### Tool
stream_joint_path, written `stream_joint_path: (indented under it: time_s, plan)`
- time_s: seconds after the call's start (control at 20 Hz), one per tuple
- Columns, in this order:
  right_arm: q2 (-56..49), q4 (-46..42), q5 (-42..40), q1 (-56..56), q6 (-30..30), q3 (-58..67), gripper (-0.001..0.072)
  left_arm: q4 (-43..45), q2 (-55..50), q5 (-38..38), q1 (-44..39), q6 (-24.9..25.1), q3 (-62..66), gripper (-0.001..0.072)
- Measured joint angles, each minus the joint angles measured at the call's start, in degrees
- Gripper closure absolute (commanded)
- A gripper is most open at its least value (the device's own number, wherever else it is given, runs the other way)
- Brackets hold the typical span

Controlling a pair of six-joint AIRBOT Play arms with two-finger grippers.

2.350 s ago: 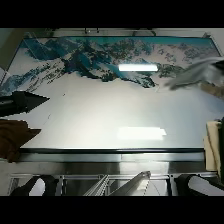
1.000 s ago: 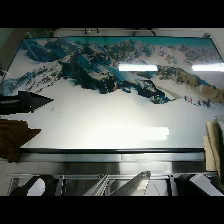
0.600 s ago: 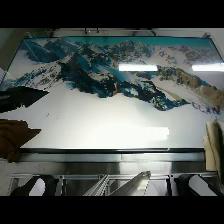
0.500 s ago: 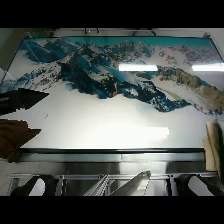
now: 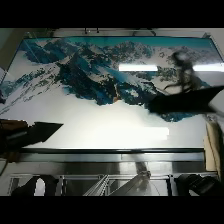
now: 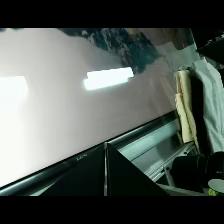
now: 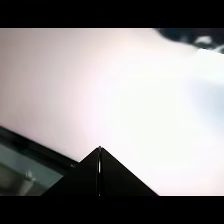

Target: Fold the shirts.

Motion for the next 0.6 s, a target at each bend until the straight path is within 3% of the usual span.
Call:
stream_joint_path:
  time_s: [0.2,0.6]
  plan:
    - [-0.79,-1.79,-5.57,7.72,1.86,-5.42,0.0699,0.04,5.14,-0.33,0.0,-1.55,-6.58,0.0694]
    - [-1.49,-1.92,-7.13,10.25,2.93,-7.21,0.0699,-0.07,11.41,-0.28,0.0,-2.43,-10.14,0.0696]
